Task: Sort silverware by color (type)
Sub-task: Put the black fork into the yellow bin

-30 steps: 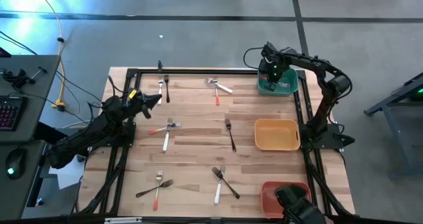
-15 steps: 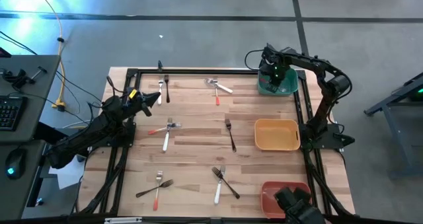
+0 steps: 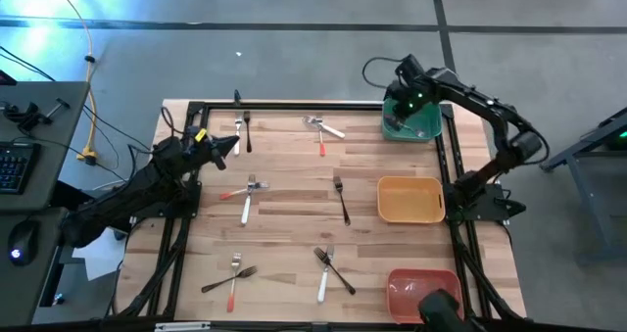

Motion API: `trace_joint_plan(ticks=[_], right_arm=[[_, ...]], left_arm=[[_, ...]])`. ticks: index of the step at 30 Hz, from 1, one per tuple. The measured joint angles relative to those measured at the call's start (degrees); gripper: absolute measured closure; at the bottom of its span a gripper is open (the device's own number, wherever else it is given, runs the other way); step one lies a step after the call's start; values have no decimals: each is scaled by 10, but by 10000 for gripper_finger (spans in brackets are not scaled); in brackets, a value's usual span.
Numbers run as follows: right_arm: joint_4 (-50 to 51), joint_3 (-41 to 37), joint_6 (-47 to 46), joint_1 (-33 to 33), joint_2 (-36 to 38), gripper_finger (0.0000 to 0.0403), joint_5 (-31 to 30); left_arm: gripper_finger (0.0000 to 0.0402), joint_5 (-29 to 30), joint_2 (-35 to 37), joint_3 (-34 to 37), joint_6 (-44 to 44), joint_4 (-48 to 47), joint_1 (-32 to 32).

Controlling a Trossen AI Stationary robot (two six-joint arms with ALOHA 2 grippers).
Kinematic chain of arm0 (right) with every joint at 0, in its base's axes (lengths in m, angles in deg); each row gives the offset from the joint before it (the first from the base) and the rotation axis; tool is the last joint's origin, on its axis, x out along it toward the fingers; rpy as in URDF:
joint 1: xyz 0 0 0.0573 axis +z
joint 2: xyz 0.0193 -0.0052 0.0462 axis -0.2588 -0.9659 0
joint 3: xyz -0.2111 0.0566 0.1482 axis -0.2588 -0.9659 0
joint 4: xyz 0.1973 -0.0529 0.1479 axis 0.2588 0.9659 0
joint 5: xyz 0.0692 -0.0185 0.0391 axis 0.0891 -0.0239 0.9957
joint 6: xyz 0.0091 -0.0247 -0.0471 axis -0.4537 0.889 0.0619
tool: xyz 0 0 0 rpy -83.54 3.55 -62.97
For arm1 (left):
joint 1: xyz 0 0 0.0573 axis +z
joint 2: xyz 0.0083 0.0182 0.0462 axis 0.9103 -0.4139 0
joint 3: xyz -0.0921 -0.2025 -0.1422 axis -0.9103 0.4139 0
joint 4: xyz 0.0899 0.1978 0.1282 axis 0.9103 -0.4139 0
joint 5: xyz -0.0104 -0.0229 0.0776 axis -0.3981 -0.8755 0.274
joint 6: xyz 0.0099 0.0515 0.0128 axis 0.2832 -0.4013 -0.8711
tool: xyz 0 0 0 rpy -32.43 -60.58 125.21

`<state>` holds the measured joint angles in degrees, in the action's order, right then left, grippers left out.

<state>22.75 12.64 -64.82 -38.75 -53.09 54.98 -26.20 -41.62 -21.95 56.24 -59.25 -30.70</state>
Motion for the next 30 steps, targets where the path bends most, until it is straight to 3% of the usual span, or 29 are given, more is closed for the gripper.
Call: trace_joint_plan(ticks=[5,11,18,25,30], right_arm=[[-101,-11,-82,45,56,400,39],[-222,-44,-169,134,101,402,40],[-268,-52,-228,232,109,402,12],[-297,-52,-263,315,109,403,-29],[-298,-52,-274,353,109,403,-55]], left_arm=[[402,-1,-87,-33,-22,-3,0],[401,7,-209,-90,-38,-56,0],[396,49,-336,-162,-33,-155,1],[355,98,-419,-241,-32,-240,4],[310,110,-473,-293,-28,-339,44]])
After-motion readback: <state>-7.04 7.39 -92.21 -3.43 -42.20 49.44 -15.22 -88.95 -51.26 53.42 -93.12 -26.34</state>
